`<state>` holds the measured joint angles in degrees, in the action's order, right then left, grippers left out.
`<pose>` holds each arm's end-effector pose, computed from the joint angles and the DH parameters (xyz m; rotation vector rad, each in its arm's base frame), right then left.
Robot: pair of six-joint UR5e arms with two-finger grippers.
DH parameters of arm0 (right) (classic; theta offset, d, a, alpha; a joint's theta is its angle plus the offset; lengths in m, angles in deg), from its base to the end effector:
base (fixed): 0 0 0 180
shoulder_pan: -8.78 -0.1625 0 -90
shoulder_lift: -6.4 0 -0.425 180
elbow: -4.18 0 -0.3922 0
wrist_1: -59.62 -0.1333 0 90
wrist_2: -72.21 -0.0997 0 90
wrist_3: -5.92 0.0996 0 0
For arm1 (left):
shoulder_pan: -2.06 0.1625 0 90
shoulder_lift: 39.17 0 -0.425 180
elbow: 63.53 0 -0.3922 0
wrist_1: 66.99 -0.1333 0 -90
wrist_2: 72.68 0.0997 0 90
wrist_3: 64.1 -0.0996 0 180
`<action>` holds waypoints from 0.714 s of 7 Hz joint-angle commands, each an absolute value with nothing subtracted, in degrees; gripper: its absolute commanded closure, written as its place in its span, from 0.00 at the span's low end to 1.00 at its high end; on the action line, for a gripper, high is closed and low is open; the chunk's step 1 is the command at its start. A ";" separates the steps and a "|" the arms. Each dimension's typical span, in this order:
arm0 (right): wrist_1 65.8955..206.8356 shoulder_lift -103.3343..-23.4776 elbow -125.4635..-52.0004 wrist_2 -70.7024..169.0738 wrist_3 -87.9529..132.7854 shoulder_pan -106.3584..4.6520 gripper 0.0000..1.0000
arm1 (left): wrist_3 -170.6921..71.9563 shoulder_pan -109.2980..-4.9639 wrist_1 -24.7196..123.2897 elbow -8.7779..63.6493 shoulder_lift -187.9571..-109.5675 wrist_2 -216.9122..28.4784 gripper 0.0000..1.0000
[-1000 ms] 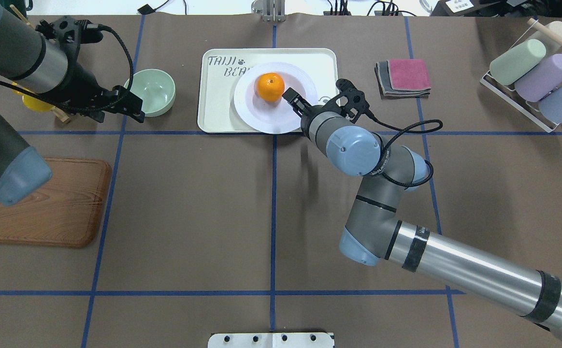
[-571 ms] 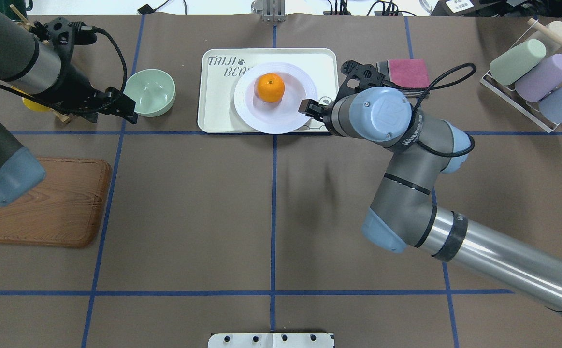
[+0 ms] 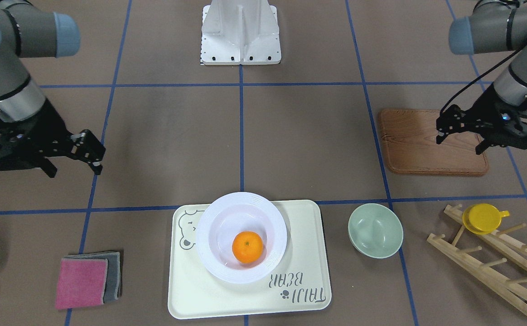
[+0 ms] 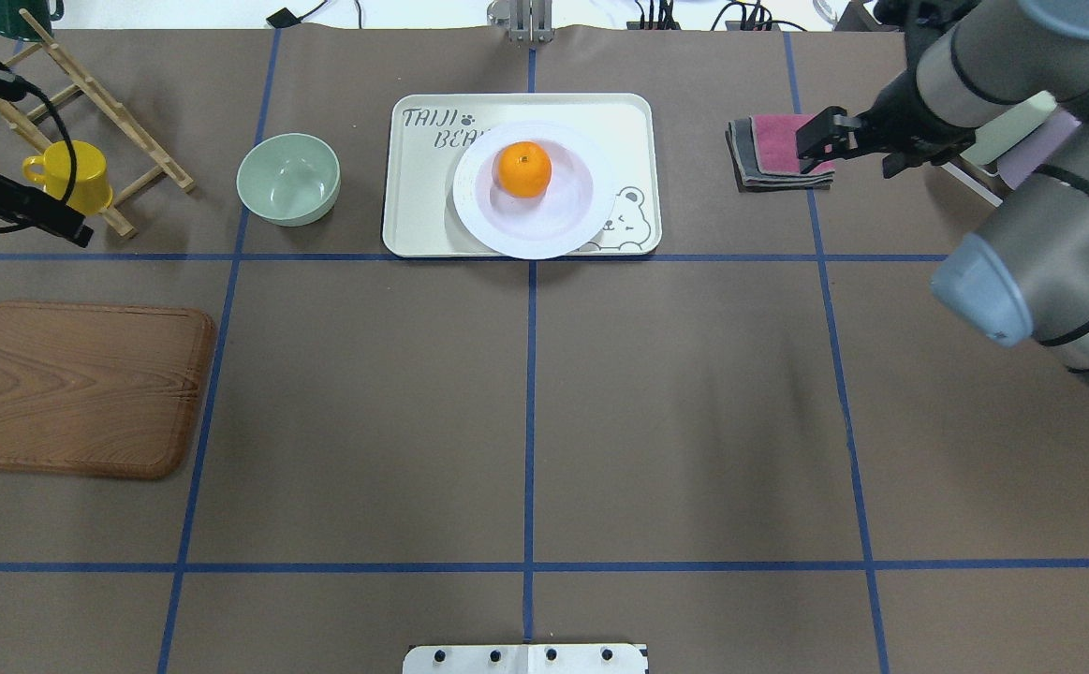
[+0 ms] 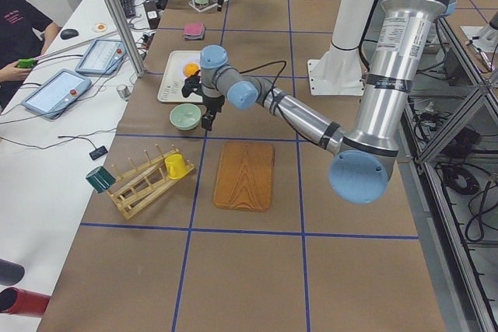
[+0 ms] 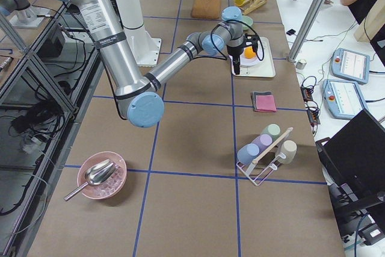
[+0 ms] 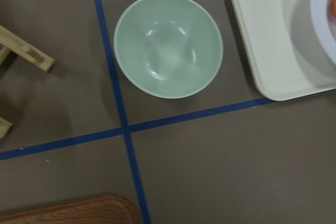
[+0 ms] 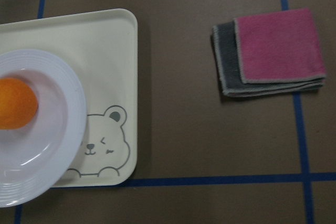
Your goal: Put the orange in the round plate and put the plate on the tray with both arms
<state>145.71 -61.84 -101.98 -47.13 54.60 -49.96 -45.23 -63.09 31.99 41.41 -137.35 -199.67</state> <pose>-0.2387 -0.5560 0.3144 0.2327 -0.8323 0.0980 0.1637 -0.5280 0.4436 0.2682 0.7860 0.2791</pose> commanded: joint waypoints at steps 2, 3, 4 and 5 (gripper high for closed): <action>157.19 -68.30 -103.41 -51.78 27.50 -63.95 0.00 | -63.10 -75.07 31.97 33.88 -132.42 -204.23 0.03; 166.66 -68.13 -102.97 -51.98 14.83 -68.61 0.00 | -63.74 -77.71 31.97 30.98 -132.42 -205.30 0.03; 173.28 -68.83 -102.96 -52.50 10.18 -71.26 0.00 | -63.83 -78.70 32.14 28.86 -132.42 -205.05 0.03; 173.78 -73.71 -102.79 -58.43 9.87 -72.68 0.00 | -63.83 -78.88 32.06 27.36 -132.51 -204.87 0.03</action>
<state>169.88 -69.75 -102.98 -53.66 13.68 -69.99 -63.47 -77.91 32.06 29.65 -132.49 -204.83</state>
